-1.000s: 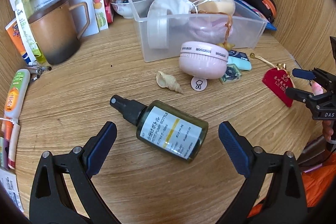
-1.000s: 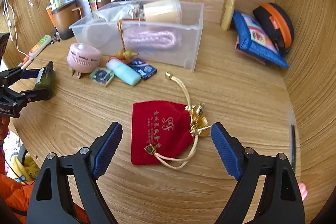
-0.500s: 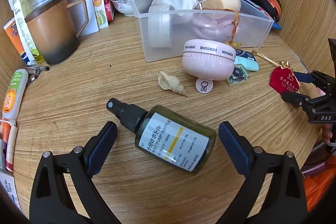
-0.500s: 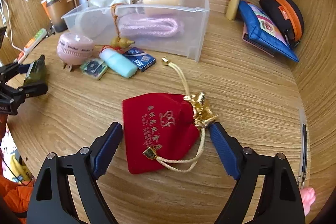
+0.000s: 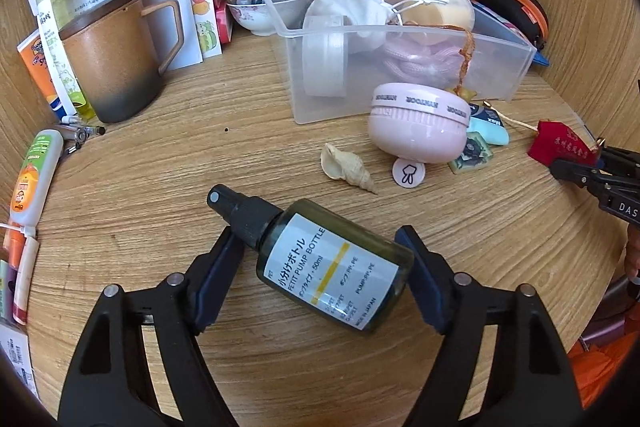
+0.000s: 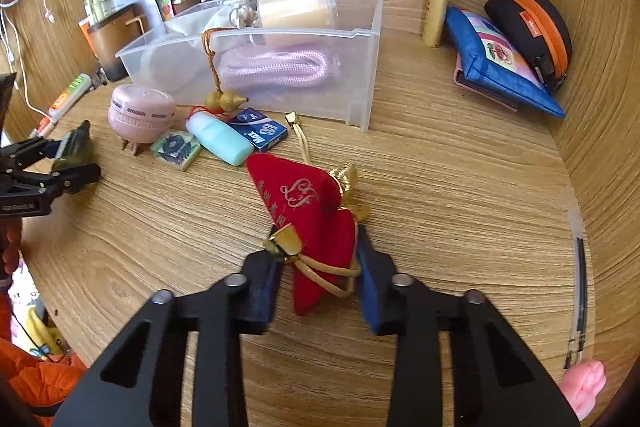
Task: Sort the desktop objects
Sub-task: 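Grasp the green spray bottle with left tool while right tool grasps red velvet pouch, then carry the green bottle and red pouch toward the clear bin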
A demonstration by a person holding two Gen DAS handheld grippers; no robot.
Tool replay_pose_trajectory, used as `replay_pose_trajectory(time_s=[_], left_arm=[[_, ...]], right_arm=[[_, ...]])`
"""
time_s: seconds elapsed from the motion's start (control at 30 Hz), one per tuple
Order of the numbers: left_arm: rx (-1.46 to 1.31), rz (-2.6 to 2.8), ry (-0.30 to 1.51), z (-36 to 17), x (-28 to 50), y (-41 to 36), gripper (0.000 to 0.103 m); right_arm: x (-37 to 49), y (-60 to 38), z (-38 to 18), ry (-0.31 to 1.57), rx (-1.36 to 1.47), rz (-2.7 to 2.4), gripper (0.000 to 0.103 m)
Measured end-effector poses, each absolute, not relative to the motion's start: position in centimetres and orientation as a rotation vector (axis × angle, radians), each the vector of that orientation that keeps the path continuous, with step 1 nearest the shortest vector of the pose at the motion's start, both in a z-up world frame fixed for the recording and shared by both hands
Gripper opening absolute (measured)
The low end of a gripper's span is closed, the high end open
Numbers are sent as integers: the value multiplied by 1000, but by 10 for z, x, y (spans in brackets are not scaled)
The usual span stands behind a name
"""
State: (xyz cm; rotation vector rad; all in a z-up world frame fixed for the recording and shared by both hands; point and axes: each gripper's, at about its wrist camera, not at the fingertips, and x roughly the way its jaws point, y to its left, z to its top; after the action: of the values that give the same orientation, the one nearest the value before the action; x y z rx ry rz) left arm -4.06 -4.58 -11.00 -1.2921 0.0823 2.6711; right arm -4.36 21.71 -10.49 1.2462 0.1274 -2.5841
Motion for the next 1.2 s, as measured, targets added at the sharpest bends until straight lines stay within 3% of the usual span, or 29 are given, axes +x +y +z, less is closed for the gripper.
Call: replay_pose_trajectory(time_s=[0.2,1.2], left_arm=[[-1271,2712,58,-107,-39,-49,77],[-961,2800,-48,-26,-47,-49,78]], right_arm=[[-43,220,-103,83,1228,-2582,14],[-47,208,-13,125,866,-2682,14]])
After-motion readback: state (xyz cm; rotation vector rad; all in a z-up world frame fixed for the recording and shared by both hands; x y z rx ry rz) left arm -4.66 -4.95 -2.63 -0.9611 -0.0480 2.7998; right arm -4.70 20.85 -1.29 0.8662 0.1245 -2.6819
